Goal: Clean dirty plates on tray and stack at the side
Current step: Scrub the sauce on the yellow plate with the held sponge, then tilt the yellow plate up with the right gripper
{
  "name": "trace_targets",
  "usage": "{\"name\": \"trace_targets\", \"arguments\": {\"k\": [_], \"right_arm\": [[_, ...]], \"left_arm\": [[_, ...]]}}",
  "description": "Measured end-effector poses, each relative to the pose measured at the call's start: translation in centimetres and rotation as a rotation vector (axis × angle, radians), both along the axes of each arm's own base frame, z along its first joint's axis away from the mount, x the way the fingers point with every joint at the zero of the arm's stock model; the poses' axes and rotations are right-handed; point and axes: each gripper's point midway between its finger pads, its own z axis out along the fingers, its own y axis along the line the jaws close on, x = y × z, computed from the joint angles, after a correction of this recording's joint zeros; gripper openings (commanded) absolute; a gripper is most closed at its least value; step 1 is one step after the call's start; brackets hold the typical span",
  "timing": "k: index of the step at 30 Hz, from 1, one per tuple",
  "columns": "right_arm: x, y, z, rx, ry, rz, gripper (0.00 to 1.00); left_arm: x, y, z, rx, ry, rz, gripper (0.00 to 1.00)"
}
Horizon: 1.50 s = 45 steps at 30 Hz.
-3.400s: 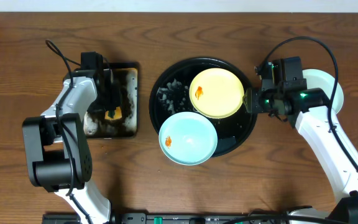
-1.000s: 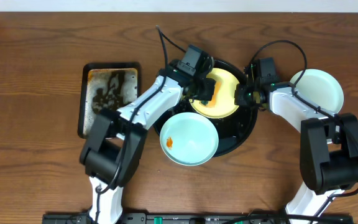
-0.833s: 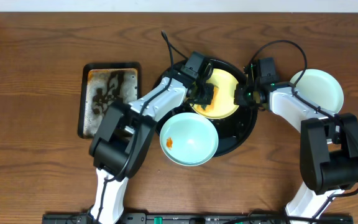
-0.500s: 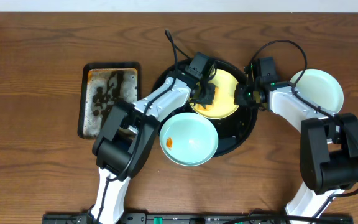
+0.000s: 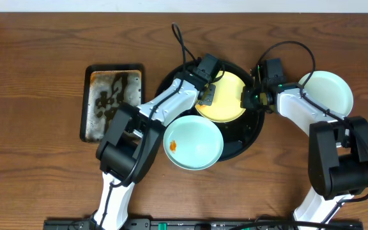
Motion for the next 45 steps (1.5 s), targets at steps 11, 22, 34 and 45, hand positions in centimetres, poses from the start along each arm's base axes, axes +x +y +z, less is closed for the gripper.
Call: {"name": "trace_targets", "arguments": {"k": [11,22,34,45], "right_arm": [[-0.7,1.4,0.1,0.038,0.023,0.029,0.01],[-0.8,1.9,0.1,0.058,0.028,0.038,0.01],[-0.7,0.5,0.0,0.006,0.028,0.011,0.01],[-0.1,-2.6,6.8,-0.219,-0.153,0.081,0.01]], "left_arm": [[-0.1,2.0,0.4,0.189,-0.016,0.006,0.08],[-0.2,2.8,1.3,0.223,-0.031,0.023,0.08],[1.1,8.7,3.8,0.254,-0.041,0.185,0.08],[-0.7,4.5,2.2,-0.010,0.119,0.114,0.08]]}}
